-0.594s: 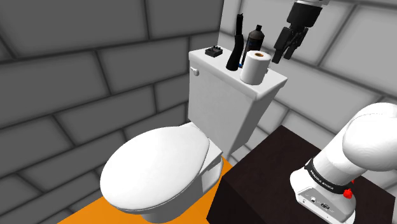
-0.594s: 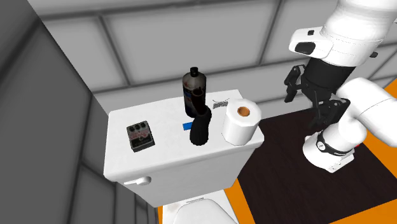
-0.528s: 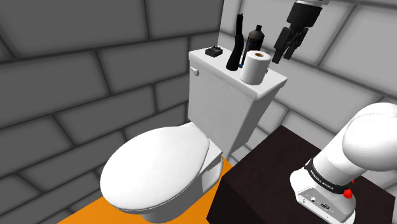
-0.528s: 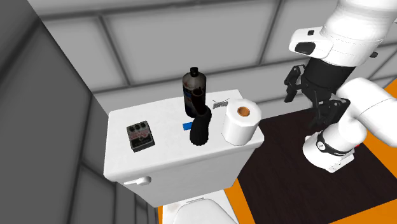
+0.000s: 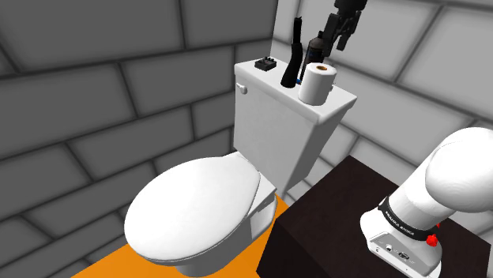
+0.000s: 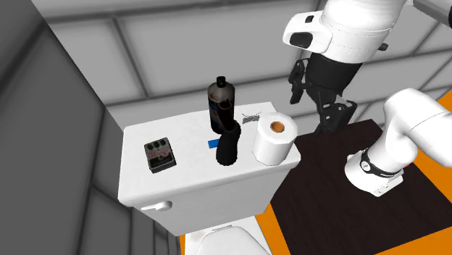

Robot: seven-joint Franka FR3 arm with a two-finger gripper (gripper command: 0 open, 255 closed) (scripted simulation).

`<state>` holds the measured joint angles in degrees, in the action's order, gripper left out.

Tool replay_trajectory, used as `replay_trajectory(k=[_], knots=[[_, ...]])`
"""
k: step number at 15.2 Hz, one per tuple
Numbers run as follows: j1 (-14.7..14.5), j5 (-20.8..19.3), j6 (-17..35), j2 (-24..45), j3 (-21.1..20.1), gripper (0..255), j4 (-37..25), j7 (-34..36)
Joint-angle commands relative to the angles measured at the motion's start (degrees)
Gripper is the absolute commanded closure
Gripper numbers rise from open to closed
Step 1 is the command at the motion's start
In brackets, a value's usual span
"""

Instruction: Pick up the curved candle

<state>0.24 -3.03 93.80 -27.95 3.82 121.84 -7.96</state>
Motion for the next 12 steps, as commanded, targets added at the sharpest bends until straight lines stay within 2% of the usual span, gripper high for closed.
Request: replay_trajectory(k=[1,7,12], knots=[[0.0,-1.4,-1.0,4.4,-0.2,0,-5.1,-0.9],[-0.1,-5.5,-5.1,18.4,-0.7,0,-22.6,-3.7],[-0.5,-9.1,-10.6,31.3,-1.4,0,-40.7,-6.5]])
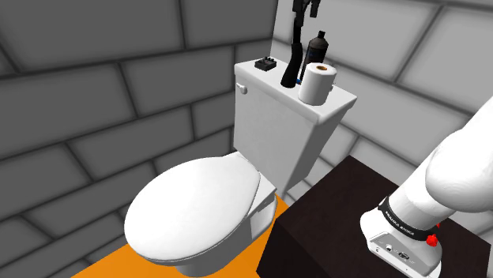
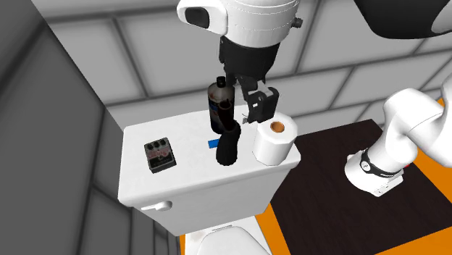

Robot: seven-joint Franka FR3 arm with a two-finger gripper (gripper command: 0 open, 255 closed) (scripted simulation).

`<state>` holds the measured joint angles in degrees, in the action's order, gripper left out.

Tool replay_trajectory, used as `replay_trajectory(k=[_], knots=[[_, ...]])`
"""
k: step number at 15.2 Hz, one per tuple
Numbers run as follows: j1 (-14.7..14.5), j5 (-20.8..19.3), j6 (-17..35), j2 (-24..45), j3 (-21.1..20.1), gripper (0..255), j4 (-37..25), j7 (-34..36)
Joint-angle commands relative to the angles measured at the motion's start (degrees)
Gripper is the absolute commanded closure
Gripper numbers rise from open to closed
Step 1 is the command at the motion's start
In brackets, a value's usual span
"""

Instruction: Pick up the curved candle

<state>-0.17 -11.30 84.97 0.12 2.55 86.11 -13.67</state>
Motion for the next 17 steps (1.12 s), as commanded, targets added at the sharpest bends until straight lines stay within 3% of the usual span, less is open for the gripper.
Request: replay_trajectory(k=[1,2,9,11,12,17], knots=[[-0.2,-1.6,-3.2,6.1,-0.2,0,-9.3,-1.4],[-0.2,-1.8,-3.7,7.0,-0.2,0,-10.6,-1.6],[-0.1,-1.7,2.9,4.6,-0.2,0,-1.4,-0.2],[-0.1,-1.7,2.9,4.6,-0.2,0,-1.4,-0.2],[-0.1,-1.7,3.0,4.4,-0.1,255,-1.2,-0.3],[-0.1,-1.7,3.0,4.4,-0.1,255,-1.2,-0.2]])
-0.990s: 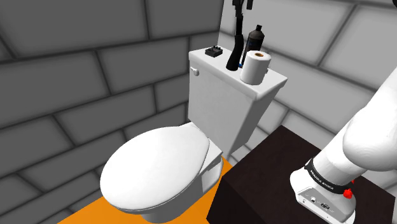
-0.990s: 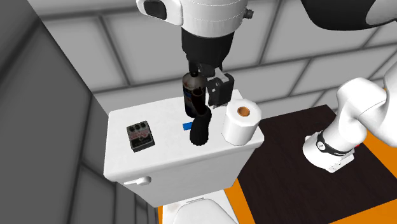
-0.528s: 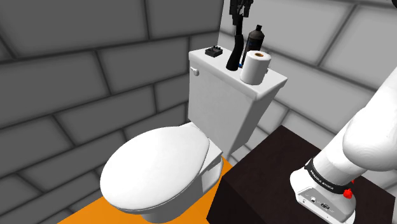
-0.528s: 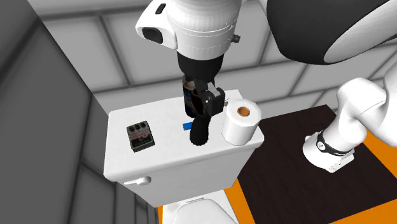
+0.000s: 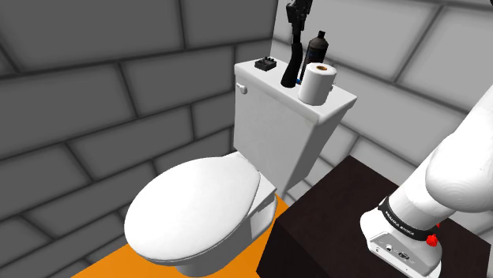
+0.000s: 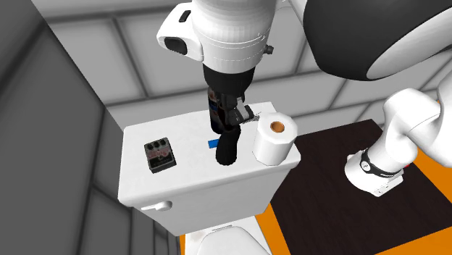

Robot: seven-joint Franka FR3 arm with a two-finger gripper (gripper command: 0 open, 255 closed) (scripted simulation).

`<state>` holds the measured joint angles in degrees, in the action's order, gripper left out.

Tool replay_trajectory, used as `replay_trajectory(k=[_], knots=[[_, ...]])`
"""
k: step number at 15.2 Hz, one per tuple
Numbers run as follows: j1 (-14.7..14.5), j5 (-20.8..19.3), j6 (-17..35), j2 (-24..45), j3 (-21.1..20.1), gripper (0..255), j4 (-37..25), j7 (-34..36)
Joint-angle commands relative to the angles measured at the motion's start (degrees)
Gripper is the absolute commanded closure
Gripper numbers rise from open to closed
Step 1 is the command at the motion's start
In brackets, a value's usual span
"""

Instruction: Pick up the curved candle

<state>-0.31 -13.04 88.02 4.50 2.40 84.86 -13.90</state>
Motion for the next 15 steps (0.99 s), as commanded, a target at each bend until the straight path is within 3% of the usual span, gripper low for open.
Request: replay_trajectory(k=[1,4,15], knots=[[0.0,0.0,0.0,0.0,0.0,255,0.1,0.0],[0.0,0.0,-0.1,0.2,0.0,255,-0.2,0.0],[-0.2,-0.1,-10.0,4.2,0.0,255,-14.2,-2.1]])
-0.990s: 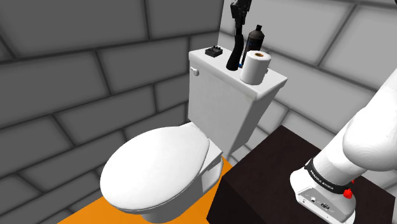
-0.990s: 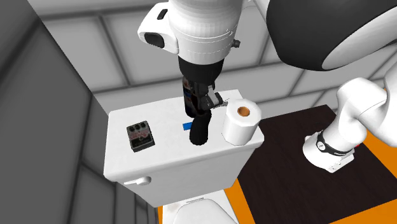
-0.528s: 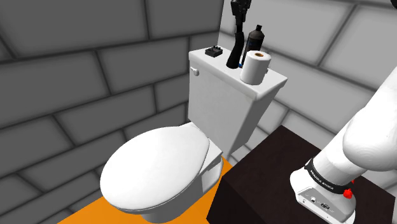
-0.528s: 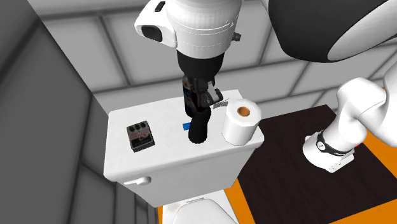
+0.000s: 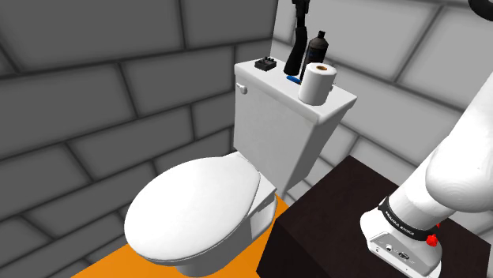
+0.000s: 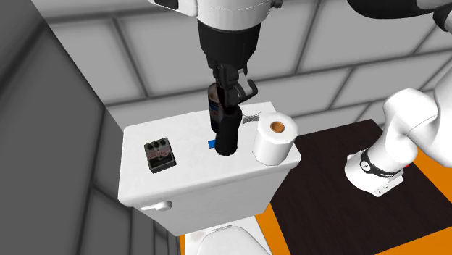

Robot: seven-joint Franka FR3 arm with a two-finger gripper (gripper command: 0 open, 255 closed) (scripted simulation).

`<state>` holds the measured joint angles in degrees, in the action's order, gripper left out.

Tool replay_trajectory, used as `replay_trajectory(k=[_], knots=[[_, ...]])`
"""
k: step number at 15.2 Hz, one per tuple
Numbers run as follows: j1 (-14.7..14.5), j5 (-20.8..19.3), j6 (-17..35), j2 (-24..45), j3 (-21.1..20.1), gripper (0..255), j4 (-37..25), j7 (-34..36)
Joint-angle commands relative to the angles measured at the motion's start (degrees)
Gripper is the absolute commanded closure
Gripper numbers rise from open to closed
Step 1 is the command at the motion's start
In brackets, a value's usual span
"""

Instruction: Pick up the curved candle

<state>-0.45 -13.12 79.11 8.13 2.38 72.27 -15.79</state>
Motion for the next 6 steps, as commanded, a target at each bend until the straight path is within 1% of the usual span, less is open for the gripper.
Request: replay_trajectory(k=[1,4,6], knots=[[0.0,-0.1,-2.1,1.1,0.0,255,-3.2,-0.4],[-0.1,-0.2,-5.2,2.9,0.0,255,-8.3,-1.1],[-0.1,-0.2,-5.4,3.0,0.0,255,-8.5,-1.2]])
